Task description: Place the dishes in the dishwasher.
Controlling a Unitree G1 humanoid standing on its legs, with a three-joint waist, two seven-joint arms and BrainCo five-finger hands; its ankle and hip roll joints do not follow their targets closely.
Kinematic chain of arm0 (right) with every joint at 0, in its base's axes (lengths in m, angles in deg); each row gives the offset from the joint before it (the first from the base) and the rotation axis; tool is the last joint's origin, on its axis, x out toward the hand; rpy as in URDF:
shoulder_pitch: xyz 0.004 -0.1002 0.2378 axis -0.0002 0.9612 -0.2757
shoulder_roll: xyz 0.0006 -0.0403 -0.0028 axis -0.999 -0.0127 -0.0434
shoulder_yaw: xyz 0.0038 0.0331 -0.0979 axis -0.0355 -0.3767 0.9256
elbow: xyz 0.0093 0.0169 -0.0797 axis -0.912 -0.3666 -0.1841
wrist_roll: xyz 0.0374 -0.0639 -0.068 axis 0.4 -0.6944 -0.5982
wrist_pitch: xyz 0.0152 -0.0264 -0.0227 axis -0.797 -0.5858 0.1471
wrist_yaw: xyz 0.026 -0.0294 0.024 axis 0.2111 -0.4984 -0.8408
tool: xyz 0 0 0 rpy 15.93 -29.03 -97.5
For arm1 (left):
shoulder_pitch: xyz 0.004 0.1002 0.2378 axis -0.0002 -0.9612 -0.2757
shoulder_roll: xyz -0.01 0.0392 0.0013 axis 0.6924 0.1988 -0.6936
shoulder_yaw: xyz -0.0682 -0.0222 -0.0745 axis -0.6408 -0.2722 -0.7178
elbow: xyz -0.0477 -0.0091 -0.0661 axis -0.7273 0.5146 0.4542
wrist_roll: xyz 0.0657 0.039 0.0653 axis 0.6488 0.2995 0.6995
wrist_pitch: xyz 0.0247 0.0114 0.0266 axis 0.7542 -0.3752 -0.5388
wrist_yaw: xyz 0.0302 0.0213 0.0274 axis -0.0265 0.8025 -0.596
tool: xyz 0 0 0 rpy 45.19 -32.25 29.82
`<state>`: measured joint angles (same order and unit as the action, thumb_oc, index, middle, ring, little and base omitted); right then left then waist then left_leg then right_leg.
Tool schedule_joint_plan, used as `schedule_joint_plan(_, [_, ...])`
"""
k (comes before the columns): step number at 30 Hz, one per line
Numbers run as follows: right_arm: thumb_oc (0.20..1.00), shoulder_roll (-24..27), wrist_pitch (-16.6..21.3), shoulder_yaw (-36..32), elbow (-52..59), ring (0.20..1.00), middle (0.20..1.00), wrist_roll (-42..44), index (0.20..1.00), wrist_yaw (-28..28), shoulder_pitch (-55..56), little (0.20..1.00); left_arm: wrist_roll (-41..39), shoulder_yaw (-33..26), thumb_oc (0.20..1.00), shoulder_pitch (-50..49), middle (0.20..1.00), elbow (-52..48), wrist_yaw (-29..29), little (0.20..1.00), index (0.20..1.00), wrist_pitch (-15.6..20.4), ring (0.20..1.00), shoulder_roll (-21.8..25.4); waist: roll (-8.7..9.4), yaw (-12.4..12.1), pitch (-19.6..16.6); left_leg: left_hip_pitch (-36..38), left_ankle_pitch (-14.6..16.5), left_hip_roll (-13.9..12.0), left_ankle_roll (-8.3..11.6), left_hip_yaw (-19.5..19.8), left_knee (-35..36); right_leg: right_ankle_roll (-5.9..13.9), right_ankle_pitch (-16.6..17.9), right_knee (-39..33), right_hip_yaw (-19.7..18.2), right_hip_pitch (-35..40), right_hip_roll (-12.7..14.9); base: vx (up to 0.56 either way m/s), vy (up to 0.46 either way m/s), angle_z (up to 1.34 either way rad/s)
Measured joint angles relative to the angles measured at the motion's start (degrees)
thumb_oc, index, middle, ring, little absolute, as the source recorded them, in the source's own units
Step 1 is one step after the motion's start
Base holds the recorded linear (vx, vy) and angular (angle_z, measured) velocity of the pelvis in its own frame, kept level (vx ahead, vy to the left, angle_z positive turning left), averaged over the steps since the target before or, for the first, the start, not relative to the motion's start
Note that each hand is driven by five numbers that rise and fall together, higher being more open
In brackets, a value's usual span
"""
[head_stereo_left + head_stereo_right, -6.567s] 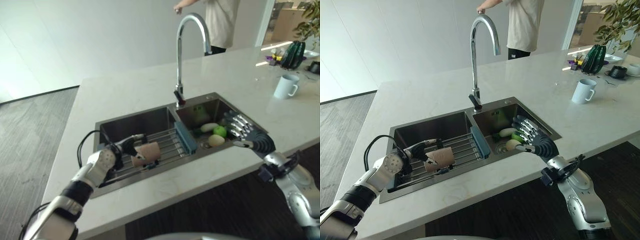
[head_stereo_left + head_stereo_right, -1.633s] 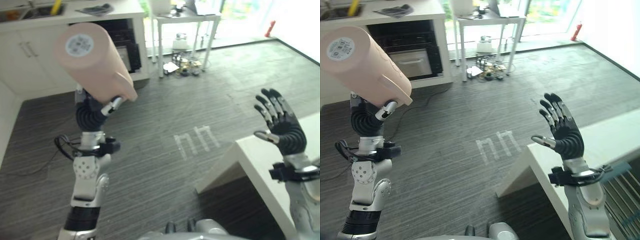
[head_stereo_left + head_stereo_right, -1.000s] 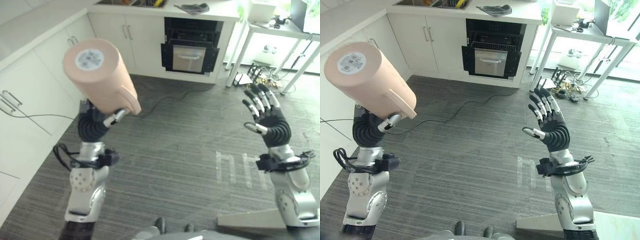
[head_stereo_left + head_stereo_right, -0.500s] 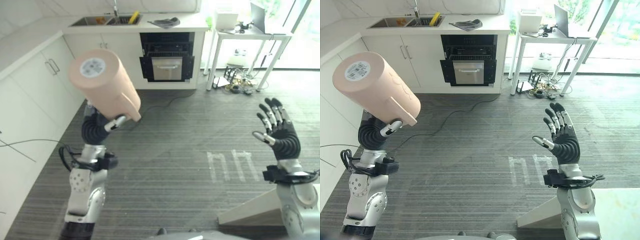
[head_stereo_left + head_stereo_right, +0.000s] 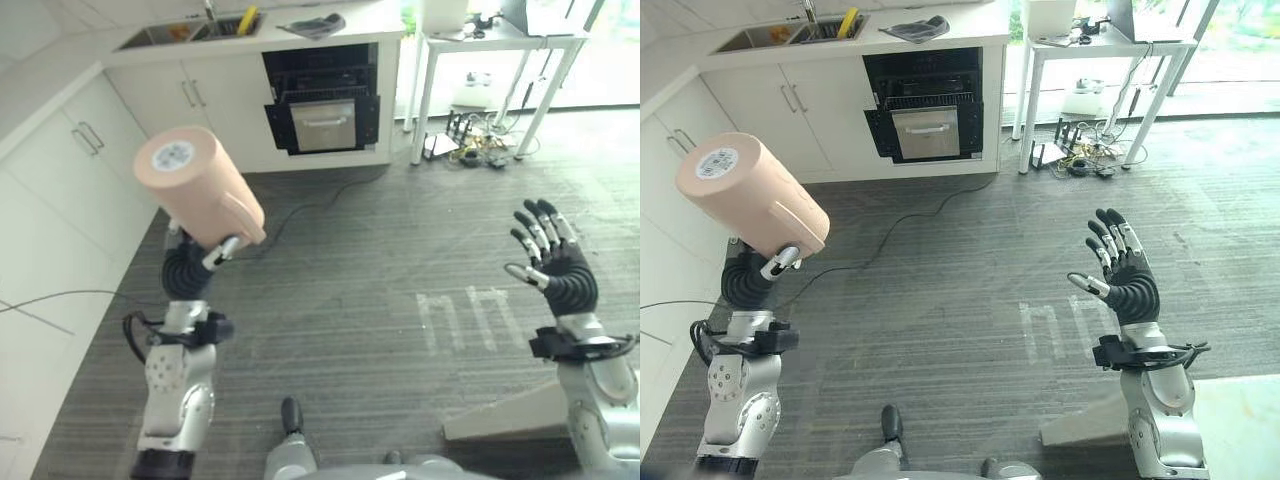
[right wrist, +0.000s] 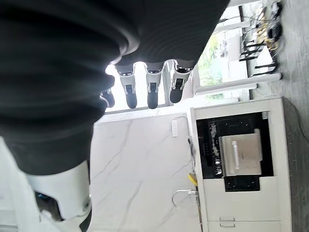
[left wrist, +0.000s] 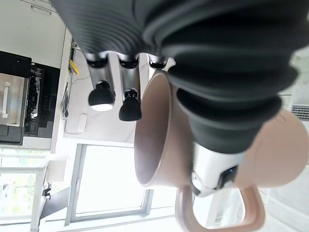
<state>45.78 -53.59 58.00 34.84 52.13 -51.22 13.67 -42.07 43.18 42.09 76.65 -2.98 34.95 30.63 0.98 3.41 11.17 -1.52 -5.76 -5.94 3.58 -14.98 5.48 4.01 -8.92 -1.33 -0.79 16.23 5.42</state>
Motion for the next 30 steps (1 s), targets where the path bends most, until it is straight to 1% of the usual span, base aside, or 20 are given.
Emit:
schedule_joint_plan(1, [1.000, -0.44, -0.10, 0.73, 3.78, 1.000, 1.000, -0.02, 1.000, -0.04, -0.21, 1.000, 0.02, -0.19, 0.200, -0.55, 0.200, -0.89, -0.48, 0.200, 0.200, -1.41, 0.200, -0.05, 0.80, -1.75, 0.23, 2.40, -2.51, 2.60, -4.30, 0.43, -0.13, 2.45, -0.15, 6.68, 3.07, -0.97, 2.40, 0.62, 0.467, 0.02])
schedule_joint_plan(2, [1.000, -1.13, -0.42, 2.34, 6.55, 1.000, 1.000, -0.12, 1.000, 0.20, -1.36, 1.000, 0.07, -0.24, 0.200, -0.31, 0.200, -2.01, -0.40, 0.200, 0.200, -1.94, 0.200, 1.25, 2.08, -2.76, -0.19, 3.90, -0.46, 4.65, -5.85, 0.45, -0.17, 5.59, 1.83, 11.14, 5.22, -1.97, 4.39, 0.60, 0.455, 0.09])
schedule_joint_plan(4, [1.000, -2.33, -0.64, 2.77, 7.04, 1.000, 1.000, -0.33, 1.000, 0.36, -3.79, 1.000, 0.09, -0.16, 0.200, 1.26, 0.200, -2.03, 0.24, 0.200, 0.200, -2.61, 0.200, 2.33, 2.18, -3.22, -0.37, 5.06, 1.02, 5.99, -7.52, 1.29, -0.24, 8.27, 2.47, 19.78, 6.41, -5.54, 6.11, 0.31, 0.246, 0.35])
schedule_joint_plan(7, [1.000, -3.41, -1.43, 2.78, 6.45, 1.000, 1.000, -1.38, 1.000, 1.42, -3.92, 1.000, 0.12, -0.08, 0.200, 3.11, 0.200, -2.02, 0.87, 0.200, 0.200, -4.10, 0.200, 2.92, 2.31, -5.23, -0.58, 6.44, 2.68, 7.96, -9.84, 3.45, -0.26, 9.81, 5.20, 33.04, 6.36, -14.77, 7.05, 0.28, 0.255, 0.37])
schedule_joint_plan(9, [1.000, -5.11, -1.47, 3.44, 5.93, 1.000, 1.000, -2.49, 1.000, 1.49, -3.34, 1.000, 0.78, 0.42, 0.200, 2.73, 0.200, -2.61, 0.87, 0.200, 0.200, -4.34, 0.200, 2.56, 1.19, -5.32, -0.78, 8.85, 5.53, 8.27, -12.25, 3.68, -0.25, 8.23, 13.08, 46.53, 7.26, -22.67, 8.98, 0.24, 0.139, -0.06])
schedule_joint_plan(10, [1.000, -5.07, -1.49, 4.80, 5.80, 1.000, 1.000, -2.74, 1.000, 1.36, -3.79, 1.000, 2.31, 0.16, 0.200, 2.13, 0.200, -3.39, 0.78, 0.200, 0.200, -4.25, 0.200, 1.49, -0.03, -5.32, -0.70, 9.53, 7.15, 7.96, -11.40, 3.04, -0.24, 7.61, 10.69, 54.71, 8.47, -29.12, 9.95, 0.22, -0.036, -0.35])
schedule_joint_plan(11, [1.000, -5.00, -1.50, 5.60, 5.52, 1.000, 1.000, -3.13, 1.000, 1.41, -3.35, 1.000, 2.40, 0.45, 0.200, 1.93, 0.200, -3.38, 0.70, 0.200, 0.200, -4.50, 0.200, 1.12, -0.50, -4.88, -0.81, 10.13, 7.31, 7.87, -11.16, 2.52, -0.23, 6.83, 7.66, 55.57, 8.73, -32.40, 9.88, 0.22, -0.067, -0.28])
schedule_joint_plan(12, [1.000, -3.72, -1.88, 6.33, 4.74, 1.000, 1.000, -3.38, 1.000, 1.40, -2.59, 1.000, 3.23, 0.64, 0.200, 1.38, 0.200, -3.40, 1.30, 0.200, 0.200, -5.41, 0.200, 1.80, -0.75, -3.36, -0.82, 11.77, 7.95, 7.67, -9.97, 2.27, -0.24, 5.34, 3.24, 49.00, 9.50, -33.92, 6.90, 0.29, -0.116, 0.08])
schedule_joint_plan(14, [1.000, -1.28, -1.99, 5.75, 4.20, 1.000, 1.000, -3.28, 1.000, 1.49, -1.71, 1.000, 3.96, -0.36, 0.200, 1.46, 0.200, -3.43, 1.37, 0.200, 0.200, -5.88, 0.200, 4.01, 0.48, -1.83, -1.86, 13.16, 9.18, 7.66, -8.13, 2.65, -0.23, 4.51, 1.65, 32.28, 12.99, -33.46, 2.45, 0.33, -0.138, 0.28])
schedule_joint_plan(15, [1.000, -0.09, -1.81, 4.61, 4.25, 1.000, 1.000, -2.04, 1.000, 0.84, -1.21, 1.000, 3.94, -1.59, 0.200, 1.33, 0.200, -3.46, 1.77, 0.200, 0.200, -5.81, 0.200, 4.26, 0.74, -1.02, -2.06, 13.24, 11.04, 7.88, -7.62, 2.63, -0.22, 4.86, 1.98, 22.34, 18.22, -33.58, 2.44, 0.32, -0.154, 0.19])
schedule_joint_plan(17, [1.000, -0.21, -1.84, 2.97, 3.63, 1.000, 1.000, 0.63, 1.000, 0.06, -1.12, 1.000, 3.81, -3.43, 0.200, -1.08, 0.200, -3.15, 1.62, 0.200, 0.200, -6.19, 0.200, 3.60, 1.51, -0.57, -1.86, 14.82, 11.60, 9.05, -7.13, 1.70, -0.24, 3.97, 5.65, 10.84, 22.69, -34.14, 4.96, 0.34, -0.204, 0.08])
schedule_joint_plan(19, [1.000, -0.40, -1.80, 2.86, 1.83, 1.000, 1.000, 2.27, 1.000, -0.70, -1.12, 1.000, 3.83, -2.99, 0.200, -3.47, 0.200, -2.33, 1.79, 0.200, 0.200, -6.21, 0.200, 2.26, 0.38, -0.15, -1.67, 17.98, 12.64, 8.26, -5.48, 1.11, -0.24, 4.28, 9.11, 5.58, 20.08, -34.46, 5.95, 0.44, -0.300, 0.03])
schedule_joint_plan(22, [1.000, -1.24, -1.18, 3.36, 0.82, 1.000, 1.000, 2.26, 1.000, -0.45, -1.08, 1.000, 3.83, -1.40, 0.200, -2.23, 0.200, -0.92, 2.21, 0.200, 0.200, -6.20, 0.200, 1.61, 0.26, 2.16, -1.83, 21.13, 16.02, 5.04, -2.55, 5.14, -0.22, 5.61, 10.73, 1.35, 6.97, -33.05, 5.44, 0.40, -0.379, 0.54])
schedule_joint_plan(23, [1.000, -1.12, -0.82, 3.30, 0.72, 1.000, 1.000, 2.28, 1.000, -0.40, -1.27, 1.000, 3.88, -0.02, 0.200, -1.59, 0.200, -0.85, 3.00, 0.200, 0.200, -6.18, 0.200, 1.96, 0.87, 2.67, -2.13, 23.46, 17.38, 3.18, -0.32, 6.59, -0.21, 5.53, 11.05, 1.52, 6.72, -30.11, 5.21, 0.38, -0.471, 0.60])
schedule_joint_plan(24, [1.000, -0.43, -0.59, 3.30, -0.95, 1.000, 1.000, 2.27, 1.000, -0.18, -2.77, 1.000, 3.90, 1.01, 0.200, -1.44, 0.200, -0.65, 3.25, 0.200, 0.200, -6.26, 0.200, 1.57, -1.32, 2.75, -1.95, 24.90, 17.52, 0.43, 0.74, 6.77, -0.23, 5.30, 14.88, 3.09, 9.46, -29.39, 3.03, 0.36, -0.483, 0.38])
schedule_joint_plan(25, [1.000, 0.33, -0.86, 3.22, -2.09, 1.000, 1.000, 2.28, 1.000, 0.88, -4.35, 1.000, 3.89, 2.26, 0.200, -0.92, 0.200, -1.17, 3.22, 0.200, 0.200, -6.28, 0.200, 1.54, -2.91, 2.65, -2.09, 25.59, 16.04, -1.85, 1.99, 6.25, -0.32, 4.87, 15.32, 4.09, 12.33, -29.27, 1.43, 0.31, -0.413, -0.02])
schedule_joint_plan(27, [1.000, 1.65, -1.14, 4.50, -2.29, 1.000, 1.000, 2.22, 1.000, 2.22, -10.07, 1.000, 3.40, 2.66, 0.200, 1.67, 0.200, -1.99, 3.20, 0.200, 0.200, -6.26, 0.200, 1.25, -3.68, 2.32, -2.01, 24.58, 12.70, -6.62, 2.67, 6.24, -8.03, 1.42, 15.96, 7.97, 14.50, -28.74, -2.57, 0.33, -0.497, -0.44])
schedule_joint_plan(28, [1.000, 1.65, -1.10, 4.34, -1.59, 1.000, 1.000, 2.24, 1.000, 2.34, -10.50, 1.000, 2.15, 2.64, 0.200, 2.60, 0.200, -2.02, 3.27, 0.200, 0.200, -6.22, 0.200, 1.25, -3.38, 2.52, -2.05, 24.50, 9.74, -8.63, 3.62, 6.86, -10.89, -2.68, 13.14, 11.17, 15.53, -28.74, -4.07, 0.42, -0.721, -0.46])
schedule_joint_plan(29, [1.000, 1.37, -0.71, 4.29, -1.95, 1.000, 1.000, 2.23, 1.000, 2.10, -10.13, 1.000, 2.15, 3.04, 0.200, 2.64, 0.200, -1.83, 3.31, 0.200, 0.200, -6.17, 0.200, 1.15, -2.84, 3.02, -1.87, 23.72, 6.56, -9.19, 5.23, 7.76, -13.40, -4.32, 11.86, 11.80, 16.21, -28.40, -4.92, 0.42, -0.728, -0.19])
schedule_joint_plan(30, [1.000, -0.40, -0.46, 4.22, -4.54, 1.000, 1.000, 2.24, 1.000, 2.02, -9.05, 1.000, 2.13, 4.37, 0.200, 2.55, 0.200, -1.43, 3.26, 0.200, 0.200, -6.18, 0.200, 0.78, -1.02, 3.70, -1.91, 20.66, 1.07, -9.44, 8.67, 10.19, -18.53, -4.86, 11.03, 10.63, 17.00, -26.88, -4.96, 0.28, -0.498, -0.06])
